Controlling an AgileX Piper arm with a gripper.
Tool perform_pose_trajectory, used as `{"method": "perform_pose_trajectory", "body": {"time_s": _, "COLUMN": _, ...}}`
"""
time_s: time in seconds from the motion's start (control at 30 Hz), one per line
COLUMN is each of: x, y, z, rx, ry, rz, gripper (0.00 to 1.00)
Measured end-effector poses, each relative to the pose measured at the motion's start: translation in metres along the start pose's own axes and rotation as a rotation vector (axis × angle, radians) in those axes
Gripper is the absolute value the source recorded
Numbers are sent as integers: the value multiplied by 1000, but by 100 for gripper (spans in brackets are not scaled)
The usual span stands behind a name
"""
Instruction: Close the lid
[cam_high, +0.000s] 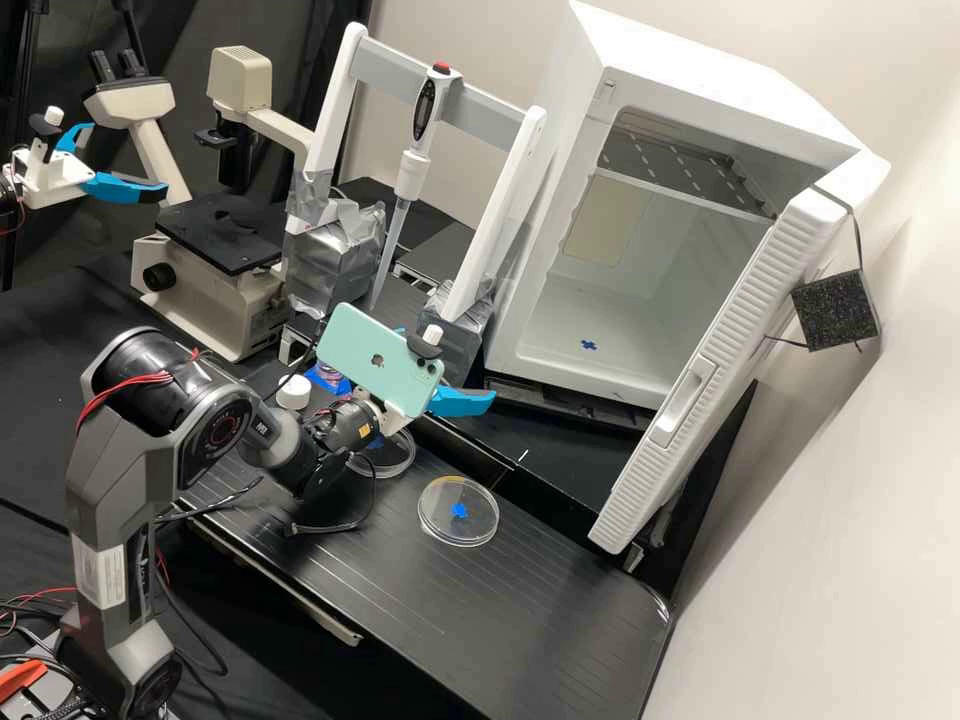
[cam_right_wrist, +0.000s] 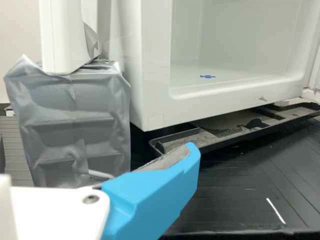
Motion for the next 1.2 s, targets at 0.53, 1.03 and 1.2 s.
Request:
{"method": "perform_pose_trajectory", "body": {"time_s": 0.53, "x": -31, "y": 16, "z": 17, "rx": 11, "ry": 3, "rz": 41, "gripper": 100}}
{"method": "perform_pose_trajectory", "body": {"time_s": 1.03, "x": -130, "y": 56, "z": 52, "rx": 71, "ry": 20, "rz": 219, "gripper": 100}}
{"method": "perform_pose_trajectory", "body": {"time_s": 1.2, "x": -150, "y": 55, "z": 64, "rx": 65, "ry": -56, "rz": 236, "gripper": 100}}
